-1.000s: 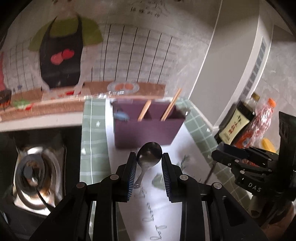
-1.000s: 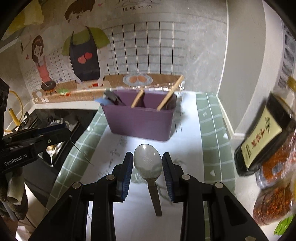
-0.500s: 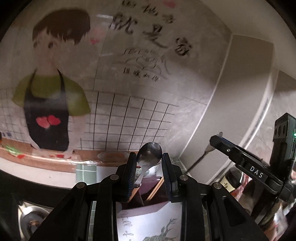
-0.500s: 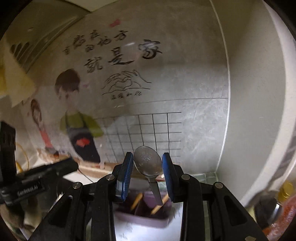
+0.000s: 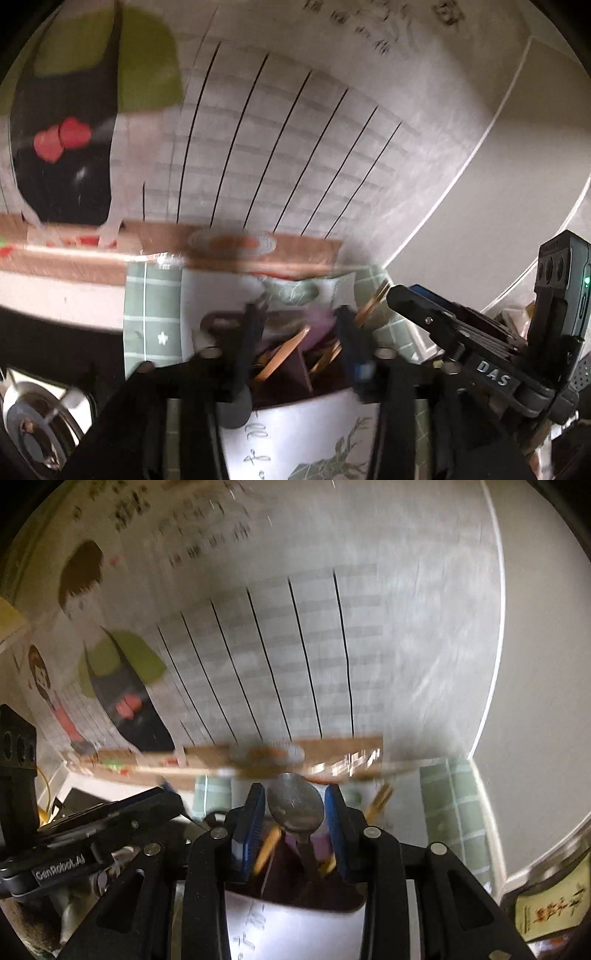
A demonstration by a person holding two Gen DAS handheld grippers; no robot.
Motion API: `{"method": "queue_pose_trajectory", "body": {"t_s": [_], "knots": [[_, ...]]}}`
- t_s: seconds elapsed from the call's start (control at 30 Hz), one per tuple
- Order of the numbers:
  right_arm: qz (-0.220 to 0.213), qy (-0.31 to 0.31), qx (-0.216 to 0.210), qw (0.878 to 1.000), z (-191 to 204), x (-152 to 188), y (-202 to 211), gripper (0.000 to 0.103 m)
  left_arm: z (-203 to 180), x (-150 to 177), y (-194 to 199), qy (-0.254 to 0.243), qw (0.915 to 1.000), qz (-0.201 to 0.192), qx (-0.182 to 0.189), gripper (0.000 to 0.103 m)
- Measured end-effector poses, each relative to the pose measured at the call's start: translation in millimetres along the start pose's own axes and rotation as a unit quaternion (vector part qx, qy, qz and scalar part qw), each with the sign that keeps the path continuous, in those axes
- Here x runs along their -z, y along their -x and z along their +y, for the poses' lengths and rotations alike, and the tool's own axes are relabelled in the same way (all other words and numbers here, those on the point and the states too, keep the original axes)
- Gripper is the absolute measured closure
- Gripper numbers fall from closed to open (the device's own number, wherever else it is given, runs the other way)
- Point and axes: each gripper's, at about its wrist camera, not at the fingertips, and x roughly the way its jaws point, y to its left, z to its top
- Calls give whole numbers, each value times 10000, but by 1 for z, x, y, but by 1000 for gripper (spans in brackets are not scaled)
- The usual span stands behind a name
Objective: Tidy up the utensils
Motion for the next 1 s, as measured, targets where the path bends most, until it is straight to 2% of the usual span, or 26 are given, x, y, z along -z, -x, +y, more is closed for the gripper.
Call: {"method": "queue_pose_trajectory", "body": {"t_s": [0.03, 0.1, 0.13, 0.23, 0.3, 0.37, 0.47, 0.5, 0.6, 0.73, 1.0], "knots": [[62, -46, 40, 10000, -3, 3, -2, 47, 1, 4, 2, -13, 10000, -24, -88, 54], [1, -139, 243, 9996, -8, 9, 2, 33, 0, 11, 12, 7, 9998, -65, -210, 50], [-48, -185, 304, 9994, -12, 13, 8, 32, -2, 15, 20, -1, 9996, -108, -274, 48], [-57, -329, 316, 9989, -19, 22, 26, 32, -13, 40, 53, -165, 9975, -358, -581, 34], [-145, -344, 436, 9984, -21, 35, 48, 32, -21, 61, 74, -303, 9953, -462, -798, 20], [-280, -226, 618, 9974, -15, 53, 73, 29, -28, 85, 93, -426, 9923, -614, -984, 16], [-536, -12, 867, 9948, 0, 87, 112, 9, -39, 127, 118, -663, 9846, -943, -1313, 2], [-600, 39, 945, 9937, 4, 96, 120, 1, -41, 137, 125, -698, 9822, -1061, -1381, 0], [-720, 159, 1161, 9905, 14, 129, 142, 0, -45, 172, 142, -772, 9737, -1323, -1688, 0], [-501, 104, 1210, 9913, 22, 167, 151, 0, -50, 209, 155, -764, 9619, -1370, -2241, 0], [-597, 408, 1321, 9886, 48, 207, 166, 0, -55, 234, 167, -669, 9653, -1299, -2167, 0]]}}
